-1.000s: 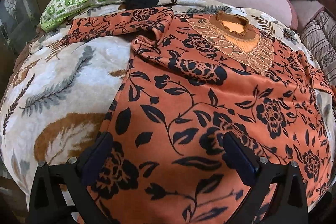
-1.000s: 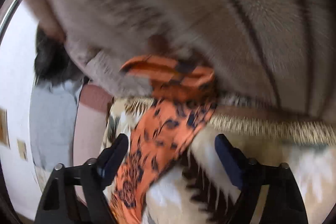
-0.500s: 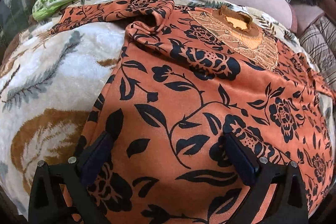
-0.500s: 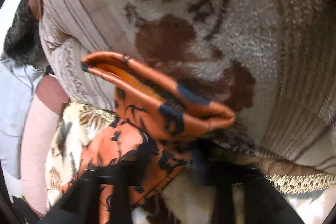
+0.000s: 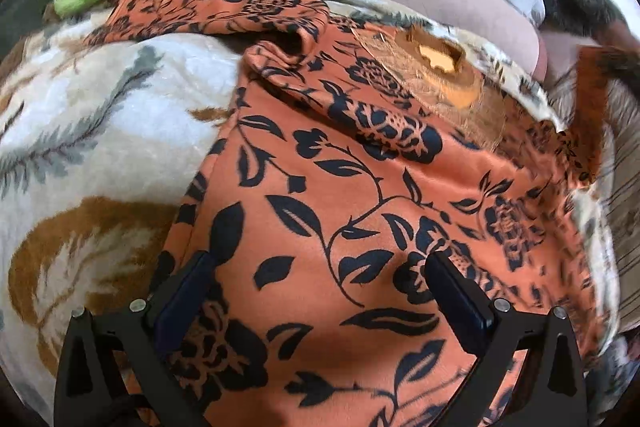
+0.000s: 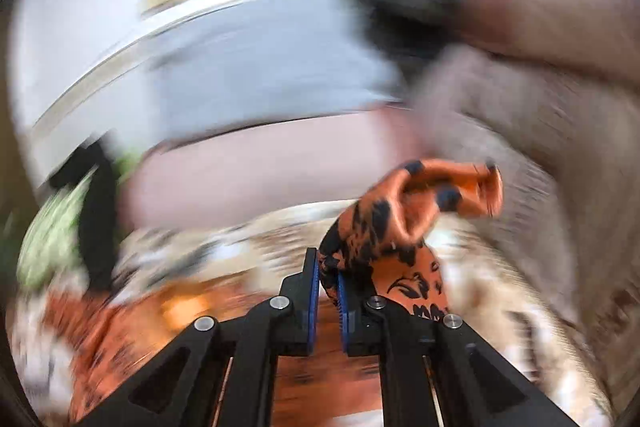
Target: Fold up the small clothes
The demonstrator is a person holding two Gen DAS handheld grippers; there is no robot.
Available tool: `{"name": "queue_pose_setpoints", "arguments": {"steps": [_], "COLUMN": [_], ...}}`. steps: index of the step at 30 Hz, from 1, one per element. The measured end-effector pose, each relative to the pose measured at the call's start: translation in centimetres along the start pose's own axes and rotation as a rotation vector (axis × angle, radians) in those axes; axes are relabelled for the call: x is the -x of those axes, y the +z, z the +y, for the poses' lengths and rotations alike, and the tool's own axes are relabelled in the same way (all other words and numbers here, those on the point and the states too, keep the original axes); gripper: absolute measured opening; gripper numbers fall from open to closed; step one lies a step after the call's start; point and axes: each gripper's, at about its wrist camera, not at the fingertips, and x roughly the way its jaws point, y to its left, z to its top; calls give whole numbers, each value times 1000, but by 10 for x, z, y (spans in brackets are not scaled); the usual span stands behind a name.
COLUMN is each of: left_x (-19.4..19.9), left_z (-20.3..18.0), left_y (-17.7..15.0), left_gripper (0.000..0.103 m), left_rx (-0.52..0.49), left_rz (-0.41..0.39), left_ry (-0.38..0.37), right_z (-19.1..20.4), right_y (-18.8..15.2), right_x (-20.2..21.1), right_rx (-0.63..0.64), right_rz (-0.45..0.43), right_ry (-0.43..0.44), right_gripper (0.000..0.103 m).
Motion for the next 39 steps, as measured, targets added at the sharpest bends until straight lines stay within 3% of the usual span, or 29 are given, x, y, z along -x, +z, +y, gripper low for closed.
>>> {"name": "queue_pose_setpoints", "arguments": {"steps": [2,3,4,6,9,15,20,21,23,25,27,28,31,35,36,38,39], "left_x": [8,13,19,32,43,19,-16,-34,-70,-108,-137,-138,-124,-56,-46,-48,-63], "left_z": [8,12,15,19,18,-33,-81,-89,-95,-95,-92,-91,-102,-128,-128,-118,-111], "left_y": [0,0,0,2,12,60,114,126,139,143,140,140,149,172,172,173,170], "left_gripper": [103,103,103,103,103,103,103,100,80,34,15,0,0,0,0,0,1], "left_rx": [33,42,42,30,32,-3,-23,-4,40,101,148,144,57,-142,-155,-133,-113], "left_rz": [-7,-11,-22,-60,-101,-64,-15,16,97,196,279,267,173,-116,-155,-157,-89], "left_ry": [-11,-12,-7,12,-21,-197,-312,-331,-345,-324,-285,-272,-203,-108,-92,-71,-87], "right_z": [73,95,114,120,93,19,-22,-28,-33,-35,-37,-39,-45,-53,-56,-59,-59], "right_y": [-35,-52,-73,-98,-103,-115,-129,-134,-141,-153,-164,-165,-166,-172,-173,-174,-174], "right_x": [-21,-27,-36,-41,-23,27,47,50,53,55,48,45,38,34,33,32,31], "right_rx": [132,163,189,147,56,-178,-284,-296,-310,-313,-329,-350,-382,-437,-452,-473,-479], "right_rz": [88,126,181,256,239,203,156,144,121,93,108,121,119,133,135,136,138], "right_ry": [109,152,203,257,262,199,195,202,216,222,232,256,289,306,306,309,312], "right_gripper": [51,95,103,103,103,103,103,103,103,103,103,103,103,103,103,103,103]}}
